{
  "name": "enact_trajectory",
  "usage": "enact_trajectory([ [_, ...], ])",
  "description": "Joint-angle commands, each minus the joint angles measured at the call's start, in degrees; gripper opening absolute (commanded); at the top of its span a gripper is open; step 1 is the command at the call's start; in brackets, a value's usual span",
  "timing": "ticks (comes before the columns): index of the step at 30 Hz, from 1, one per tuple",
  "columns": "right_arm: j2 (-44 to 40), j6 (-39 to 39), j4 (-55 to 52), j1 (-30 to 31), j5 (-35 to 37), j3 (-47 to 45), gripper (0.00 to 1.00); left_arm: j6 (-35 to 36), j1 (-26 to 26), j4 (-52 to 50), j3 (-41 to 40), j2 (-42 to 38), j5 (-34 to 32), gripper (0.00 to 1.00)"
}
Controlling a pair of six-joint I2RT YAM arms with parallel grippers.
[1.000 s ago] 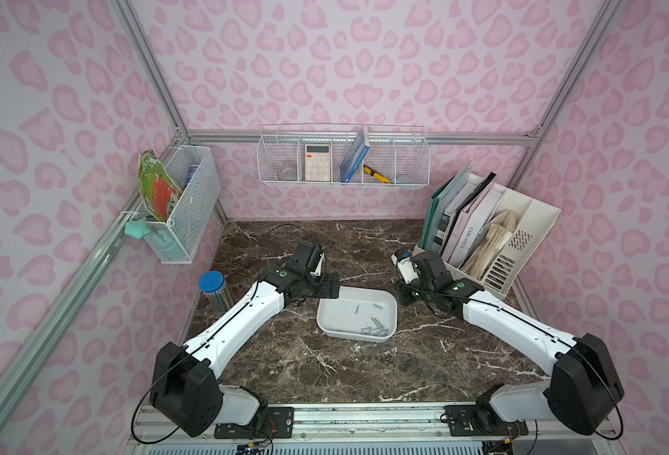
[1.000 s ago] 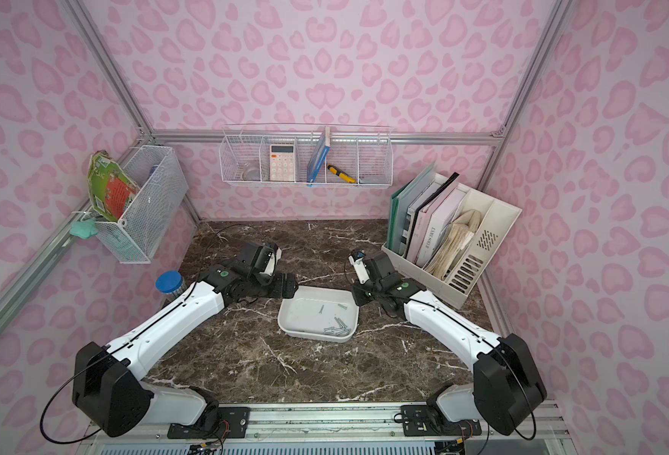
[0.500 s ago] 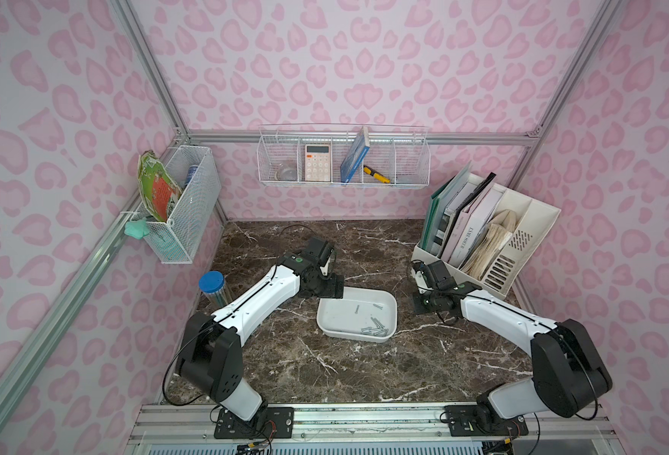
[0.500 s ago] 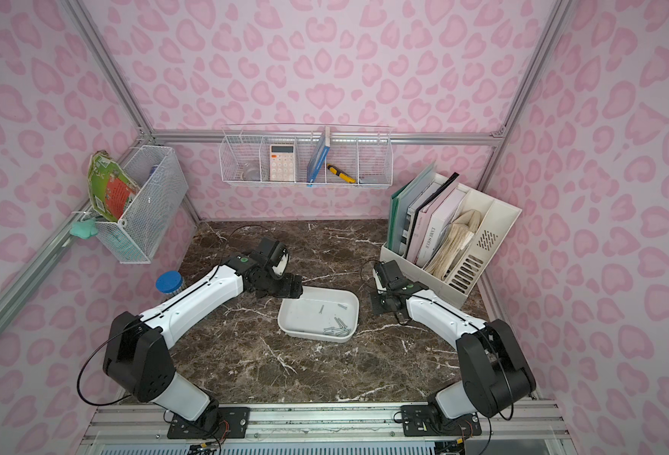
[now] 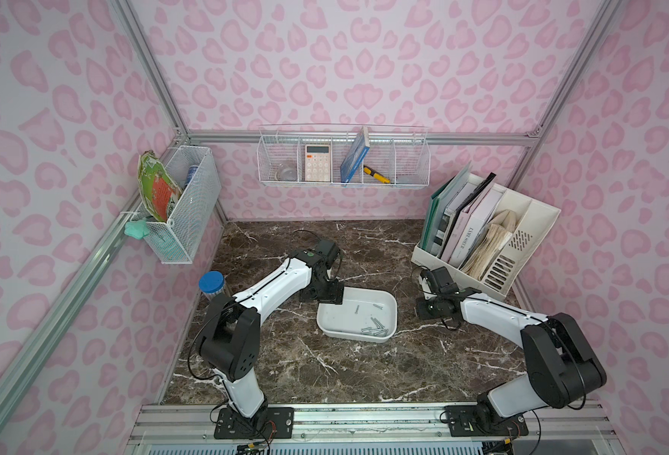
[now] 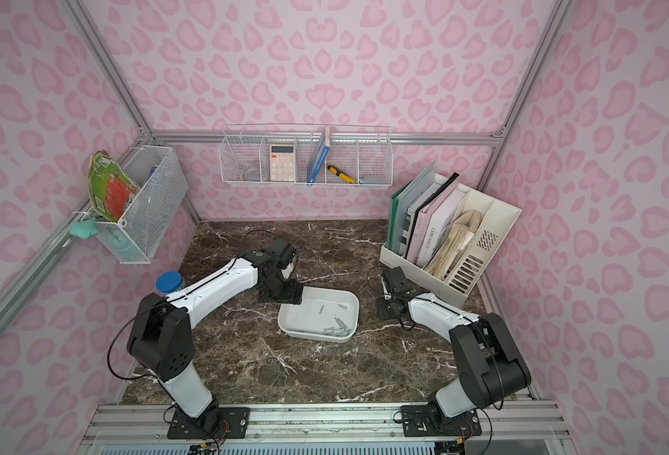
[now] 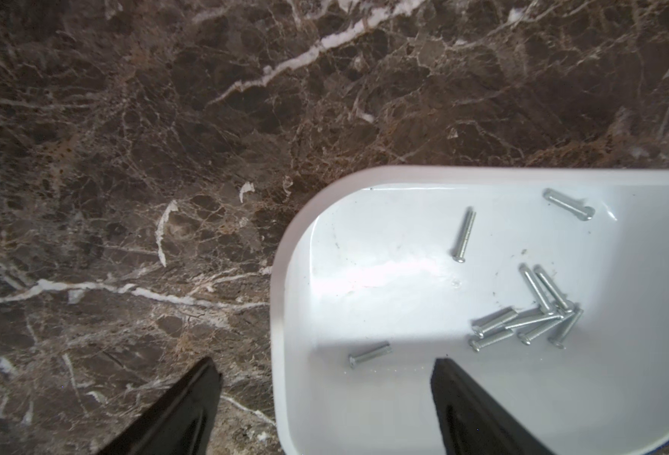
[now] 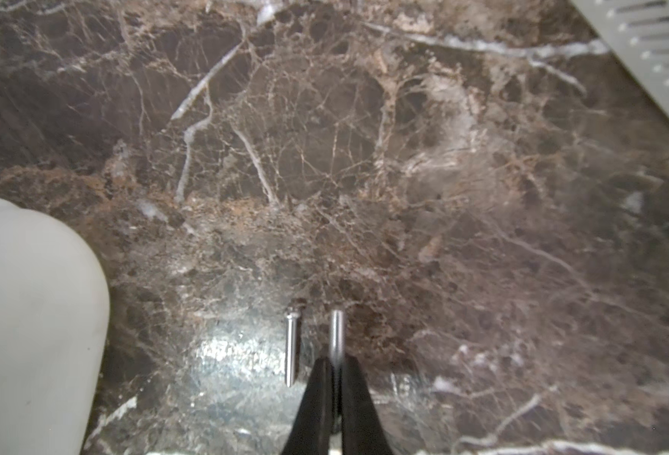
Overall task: Take out the screws from the storage box
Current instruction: Place the screw at the center of the board.
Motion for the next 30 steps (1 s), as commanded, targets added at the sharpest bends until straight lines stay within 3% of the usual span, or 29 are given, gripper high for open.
enact_trajectory([
  [1, 0.0, 0.8, 1.6, -0.1, 0.2, -0.4, 0.11, 0.7, 0.1, -1.8, 0.4, 0.1, -0.4, 0.89],
  [20, 0.1, 1.0, 2.0, -0.2, -0.9, -0.5, 0.18, -1.3, 0.1, -2.9, 1.3, 0.1, -5.6, 0.99],
  [26, -3.2, 0.5, 0.3, 0.2, -1.0, 1.8, 0.20, -2.9, 0.0, -1.3, -0.2, -3.3, -8.9, 0.99],
  [30, -7.9, -0.7, -1.1, 2.5, 0.6, 4.0, 0.27, -4.5, 0.2, 3.7, -3.6, -9.6, -11.0, 0.99],
])
